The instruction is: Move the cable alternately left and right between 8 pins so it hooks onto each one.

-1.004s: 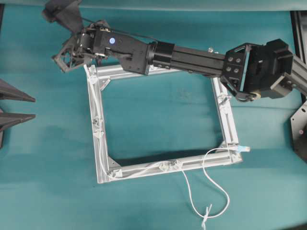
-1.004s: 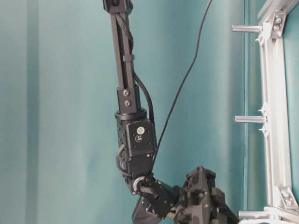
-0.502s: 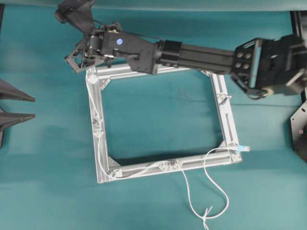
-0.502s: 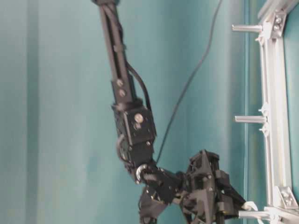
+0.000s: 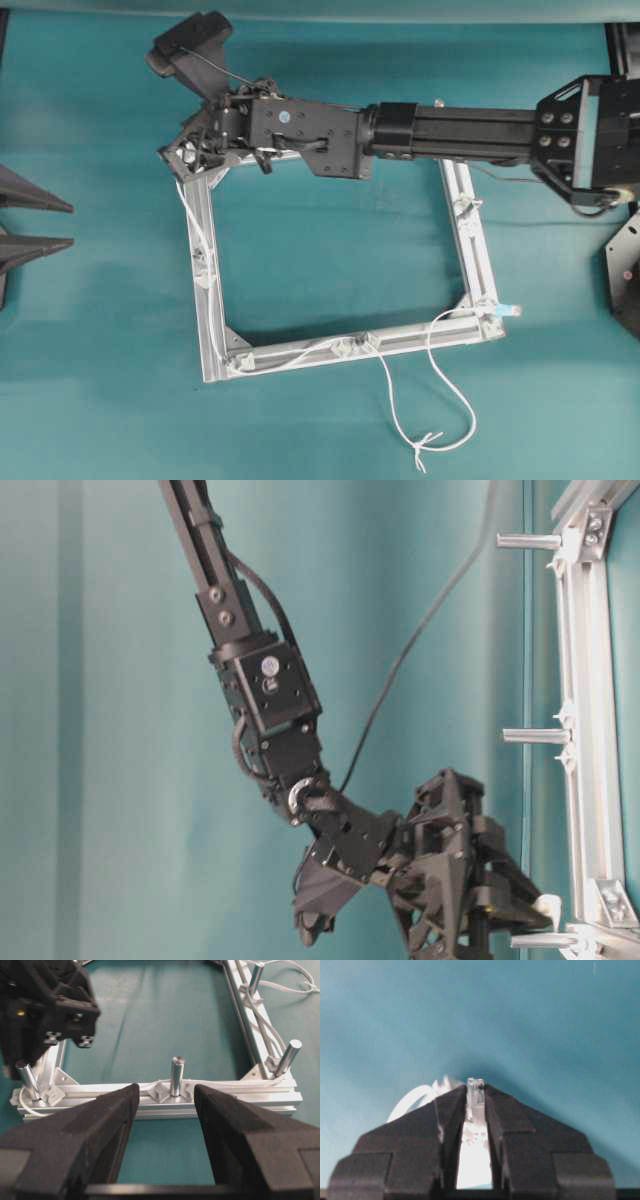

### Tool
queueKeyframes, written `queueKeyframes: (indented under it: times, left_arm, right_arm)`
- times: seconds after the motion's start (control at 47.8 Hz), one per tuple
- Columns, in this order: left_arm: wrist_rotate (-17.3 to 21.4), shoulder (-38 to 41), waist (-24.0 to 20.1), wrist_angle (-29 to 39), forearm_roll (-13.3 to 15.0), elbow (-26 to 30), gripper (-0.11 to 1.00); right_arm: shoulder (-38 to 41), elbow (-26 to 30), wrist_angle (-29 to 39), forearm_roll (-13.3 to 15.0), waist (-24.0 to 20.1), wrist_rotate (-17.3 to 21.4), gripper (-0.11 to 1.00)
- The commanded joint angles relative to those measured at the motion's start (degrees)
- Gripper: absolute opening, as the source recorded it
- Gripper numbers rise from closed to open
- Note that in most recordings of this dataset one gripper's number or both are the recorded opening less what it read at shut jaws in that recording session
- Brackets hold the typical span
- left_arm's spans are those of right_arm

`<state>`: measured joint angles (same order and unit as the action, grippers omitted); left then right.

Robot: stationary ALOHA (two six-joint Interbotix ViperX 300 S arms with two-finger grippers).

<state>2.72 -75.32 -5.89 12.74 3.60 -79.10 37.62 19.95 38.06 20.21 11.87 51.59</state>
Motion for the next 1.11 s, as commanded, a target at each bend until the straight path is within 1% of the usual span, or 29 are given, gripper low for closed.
queueKeyframes:
  times: [0.0, 0.46, 0.837, 1.088]
  left_arm:
    - [0.09, 0.35, 0.0, -0.53, -0.18, 0.53, 0.56]
    - [0.09, 0.35, 0.0, -0.53, -0.18, 0.53, 0.56]
    - [0.09, 0.35, 0.0, -0.53, -0.18, 0.53, 0.56]
    - [0.09, 0.26, 0.0, -0.53, -0.18, 0.53, 0.56]
  right_arm:
    - [-4.48, -1.58, -2.29, 0.0, -2.2, 0.18, 0.14]
    - [-11.78, -14.06, -6.15, 0.0, -4.13, 0.79, 0.14]
    - [-16.96, -22.15, -8.79, 0.0, -4.48, 0.79, 0.14]
    - [-20.3, -27.69, -9.4, -0.09, -5.19, 0.79, 0.14]
